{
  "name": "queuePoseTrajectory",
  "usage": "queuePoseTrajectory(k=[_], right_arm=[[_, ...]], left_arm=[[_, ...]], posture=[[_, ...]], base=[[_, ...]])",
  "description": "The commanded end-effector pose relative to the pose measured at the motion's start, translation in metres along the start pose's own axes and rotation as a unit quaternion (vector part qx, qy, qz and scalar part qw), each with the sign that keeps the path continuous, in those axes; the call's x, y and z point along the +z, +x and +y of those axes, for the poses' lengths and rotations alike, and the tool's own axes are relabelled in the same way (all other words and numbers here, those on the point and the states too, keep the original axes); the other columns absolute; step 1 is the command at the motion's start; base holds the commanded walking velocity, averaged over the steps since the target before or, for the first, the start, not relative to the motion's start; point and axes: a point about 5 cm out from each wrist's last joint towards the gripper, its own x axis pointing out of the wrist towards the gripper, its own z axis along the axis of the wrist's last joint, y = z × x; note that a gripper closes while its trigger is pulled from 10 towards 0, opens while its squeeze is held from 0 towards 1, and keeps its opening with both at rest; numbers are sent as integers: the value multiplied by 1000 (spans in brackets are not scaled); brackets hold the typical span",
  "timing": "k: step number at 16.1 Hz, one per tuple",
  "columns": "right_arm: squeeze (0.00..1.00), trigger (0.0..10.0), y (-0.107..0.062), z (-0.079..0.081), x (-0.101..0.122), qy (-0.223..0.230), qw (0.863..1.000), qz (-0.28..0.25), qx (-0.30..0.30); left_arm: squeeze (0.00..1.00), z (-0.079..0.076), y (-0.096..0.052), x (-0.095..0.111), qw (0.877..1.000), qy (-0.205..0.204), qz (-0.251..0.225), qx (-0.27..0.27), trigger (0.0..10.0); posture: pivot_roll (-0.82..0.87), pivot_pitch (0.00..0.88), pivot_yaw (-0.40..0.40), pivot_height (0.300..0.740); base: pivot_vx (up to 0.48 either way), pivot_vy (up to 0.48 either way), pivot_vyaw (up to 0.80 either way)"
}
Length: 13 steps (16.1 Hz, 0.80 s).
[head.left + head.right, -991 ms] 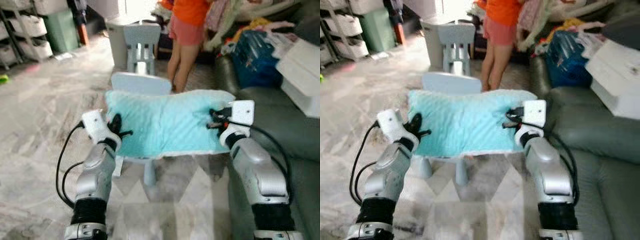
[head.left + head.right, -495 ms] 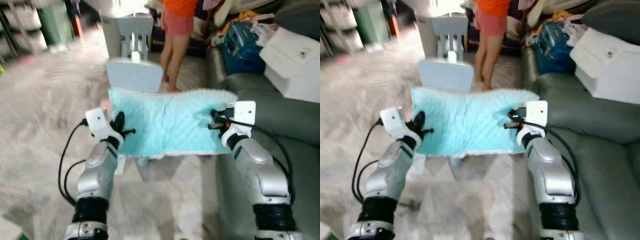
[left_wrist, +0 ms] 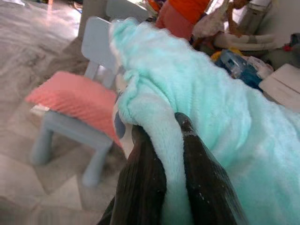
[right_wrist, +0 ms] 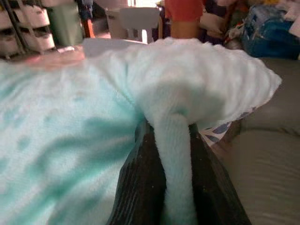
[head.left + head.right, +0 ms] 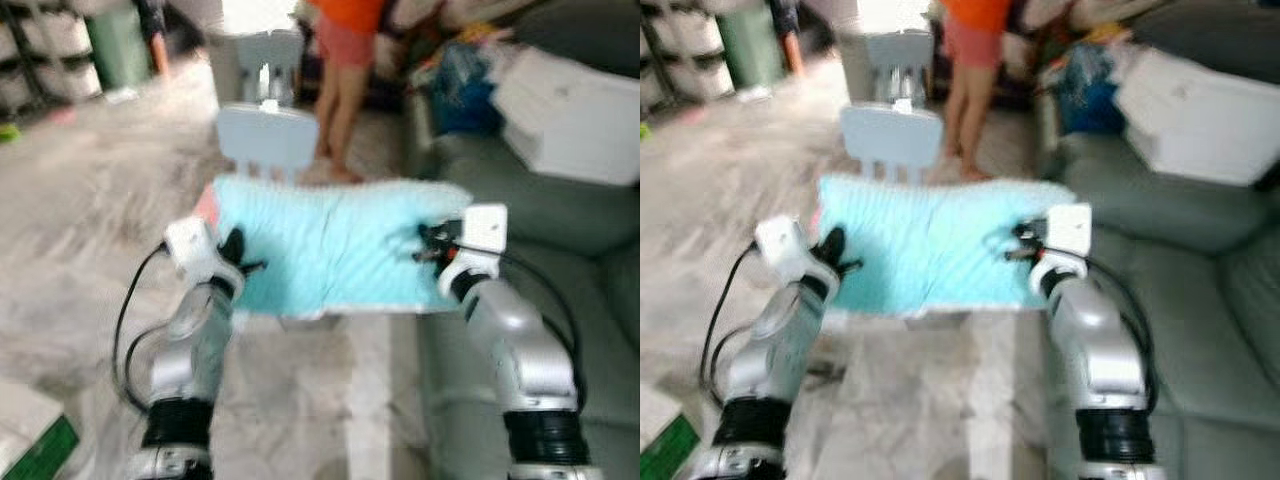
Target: Move the pillow to the sofa
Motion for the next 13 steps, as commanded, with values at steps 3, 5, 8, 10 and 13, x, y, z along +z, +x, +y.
queuePoseTrajectory(k=[3, 5, 8, 10, 13], right_arm=[[0, 10000, 0, -1, 8, -3, 1000, -13, 0], [0, 10000, 0, -1, 8, -3, 1000, -12, -1], [0, 10000, 0, -1, 8, -3, 1000, -11, -1], [0, 10000, -1, -1, 7, -3, 1000, -11, -1], [0, 10000, -1, 0, 7, -3, 1000, -11, -1]], left_arm=[[0, -5, 2, 6, 1000, -2, -13, -4, 10000], [0, -5, 3, 5, 1000, -11, -9, -5, 10000], [0, -5, 2, 5, 1000, -10, -8, -5, 10000], [0, -5, 3, 5, 1000, -9, -7, -6, 10000], [0, -4, 3, 6, 1000, -7, -6, -8, 10000]], posture=[[-201, 0, -49, 740], [-201, 0, -51, 740], [-204, 0, -50, 740], [-204, 0, -49, 740], [-204, 0, -47, 740]], base=[[0, 0, 0], [0, 161, 0], [0, 480, 0], [0, 480, 0], [0, 480, 0]])
